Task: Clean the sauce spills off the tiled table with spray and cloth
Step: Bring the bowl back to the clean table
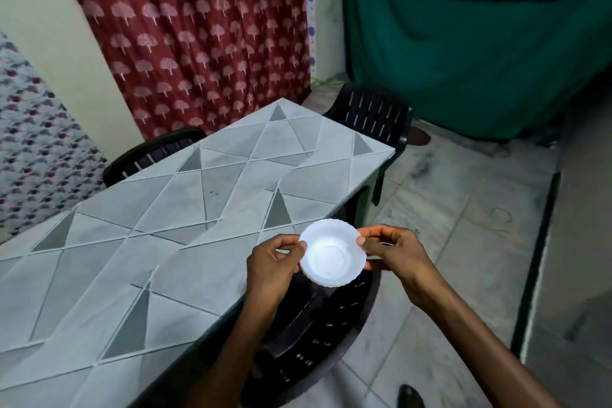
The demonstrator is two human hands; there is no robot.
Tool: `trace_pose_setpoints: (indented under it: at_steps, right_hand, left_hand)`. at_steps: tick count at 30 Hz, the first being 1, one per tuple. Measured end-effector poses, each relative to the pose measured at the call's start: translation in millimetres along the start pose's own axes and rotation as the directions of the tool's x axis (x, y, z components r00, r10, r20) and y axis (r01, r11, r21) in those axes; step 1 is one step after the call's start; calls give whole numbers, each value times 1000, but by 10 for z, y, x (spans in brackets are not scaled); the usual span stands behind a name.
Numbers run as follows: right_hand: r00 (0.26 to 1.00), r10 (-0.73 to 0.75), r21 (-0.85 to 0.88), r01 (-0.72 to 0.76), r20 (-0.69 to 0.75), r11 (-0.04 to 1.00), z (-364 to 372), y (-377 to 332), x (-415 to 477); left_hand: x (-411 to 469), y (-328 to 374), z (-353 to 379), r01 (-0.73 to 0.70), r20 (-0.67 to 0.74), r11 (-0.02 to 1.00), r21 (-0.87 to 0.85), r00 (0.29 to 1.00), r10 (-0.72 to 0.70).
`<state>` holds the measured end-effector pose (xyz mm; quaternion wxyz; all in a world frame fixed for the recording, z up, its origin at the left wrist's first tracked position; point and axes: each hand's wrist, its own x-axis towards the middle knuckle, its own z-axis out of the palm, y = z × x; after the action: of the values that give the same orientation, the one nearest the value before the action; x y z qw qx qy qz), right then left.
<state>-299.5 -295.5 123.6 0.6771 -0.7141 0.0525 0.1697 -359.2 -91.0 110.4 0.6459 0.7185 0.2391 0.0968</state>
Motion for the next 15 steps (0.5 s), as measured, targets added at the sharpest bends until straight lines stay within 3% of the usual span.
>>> trace_pose_setpoints:
  at_steps: [8,12,15]
  right_hand:
    - [995,-31,-70,38,96,997,-1459,-516,1125]
    - [985,-30,-99,47,168,994,-1786,-694,1664]
    - [974,-29,-112,55,223,992,-1955,-811,2174]
  left_hand:
    - [388,435,1679,9,-116,998,-61,993,-16]
    - [685,525,2136,8,-166,999,31,986,-3]
    - [1032,604,2450,-8,-211,1000,1,977,8]
